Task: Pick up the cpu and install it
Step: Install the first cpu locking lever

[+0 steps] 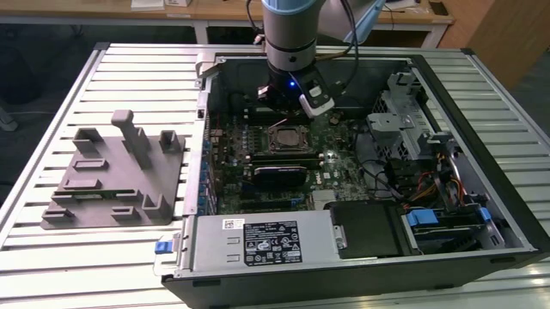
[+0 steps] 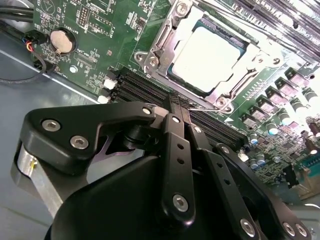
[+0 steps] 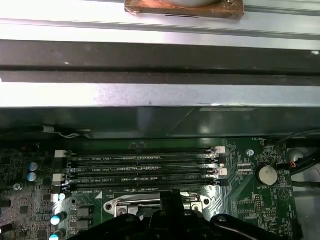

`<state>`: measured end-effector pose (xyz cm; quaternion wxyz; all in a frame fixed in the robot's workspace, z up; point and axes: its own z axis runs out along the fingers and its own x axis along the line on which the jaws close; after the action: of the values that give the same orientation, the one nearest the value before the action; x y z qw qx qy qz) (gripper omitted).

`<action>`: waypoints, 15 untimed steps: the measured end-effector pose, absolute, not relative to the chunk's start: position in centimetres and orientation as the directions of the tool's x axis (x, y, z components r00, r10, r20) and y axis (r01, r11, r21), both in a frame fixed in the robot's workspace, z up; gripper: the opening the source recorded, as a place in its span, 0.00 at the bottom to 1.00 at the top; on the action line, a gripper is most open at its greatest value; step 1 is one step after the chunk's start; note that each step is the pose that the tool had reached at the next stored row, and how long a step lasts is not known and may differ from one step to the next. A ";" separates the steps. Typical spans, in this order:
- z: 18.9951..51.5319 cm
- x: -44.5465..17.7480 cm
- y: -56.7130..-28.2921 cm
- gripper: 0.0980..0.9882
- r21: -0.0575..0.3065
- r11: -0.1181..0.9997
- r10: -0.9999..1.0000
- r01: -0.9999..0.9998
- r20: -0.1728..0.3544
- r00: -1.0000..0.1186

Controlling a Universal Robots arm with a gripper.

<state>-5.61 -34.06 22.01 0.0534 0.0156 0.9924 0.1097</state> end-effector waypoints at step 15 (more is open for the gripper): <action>21.8 -5.6 -33.4 0.01 0.209 0.977 0.050 0.028 -0.103 -0.993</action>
<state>-5.60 -33.35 21.77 0.0542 0.0196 0.9929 0.1043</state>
